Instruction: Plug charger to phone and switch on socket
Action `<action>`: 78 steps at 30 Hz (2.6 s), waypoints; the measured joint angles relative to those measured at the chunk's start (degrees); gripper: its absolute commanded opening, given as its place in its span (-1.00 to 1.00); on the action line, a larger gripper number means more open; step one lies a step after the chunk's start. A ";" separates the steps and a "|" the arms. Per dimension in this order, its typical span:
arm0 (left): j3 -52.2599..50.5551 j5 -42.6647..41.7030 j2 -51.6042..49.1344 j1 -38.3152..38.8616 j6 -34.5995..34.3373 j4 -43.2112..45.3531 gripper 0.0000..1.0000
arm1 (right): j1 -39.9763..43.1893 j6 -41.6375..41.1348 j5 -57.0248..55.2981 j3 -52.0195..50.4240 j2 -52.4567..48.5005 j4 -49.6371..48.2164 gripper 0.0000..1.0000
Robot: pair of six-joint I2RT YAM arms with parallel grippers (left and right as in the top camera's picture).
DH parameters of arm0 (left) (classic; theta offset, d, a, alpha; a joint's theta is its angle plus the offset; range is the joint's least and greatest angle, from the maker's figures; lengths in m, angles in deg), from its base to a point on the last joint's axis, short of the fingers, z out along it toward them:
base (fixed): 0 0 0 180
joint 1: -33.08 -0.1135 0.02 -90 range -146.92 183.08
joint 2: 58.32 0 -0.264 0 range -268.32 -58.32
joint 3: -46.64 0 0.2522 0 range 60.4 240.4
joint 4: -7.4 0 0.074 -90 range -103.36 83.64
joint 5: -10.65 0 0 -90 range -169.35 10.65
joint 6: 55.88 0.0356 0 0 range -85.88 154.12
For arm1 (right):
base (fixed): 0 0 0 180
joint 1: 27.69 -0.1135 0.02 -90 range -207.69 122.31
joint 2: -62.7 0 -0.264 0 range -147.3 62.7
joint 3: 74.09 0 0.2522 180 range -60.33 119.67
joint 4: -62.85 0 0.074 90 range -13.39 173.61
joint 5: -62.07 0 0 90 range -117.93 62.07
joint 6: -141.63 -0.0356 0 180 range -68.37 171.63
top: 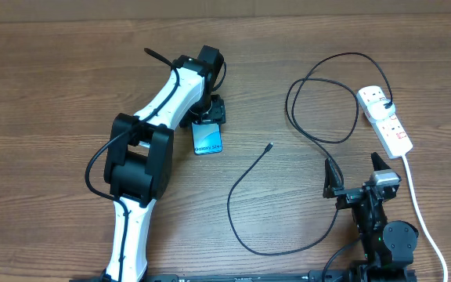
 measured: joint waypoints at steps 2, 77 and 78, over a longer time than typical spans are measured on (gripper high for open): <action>0.04 -0.02 0.00 0.00 0.00 -0.35 0.45 | 0.00 0.02 0.02 0.00 0.00 0.02 1.00; 11.52 -40.37 -2.01 -8.61 -0.70 -12.48 0.47 | 0.00 -0.02 0.00 0.00 0.00 0.02 1.00; 11.52 -37.75 -2.01 -8.59 -0.70 -13.03 0.46 | -0.02 0.00 0.02 0.00 0.00 0.02 1.00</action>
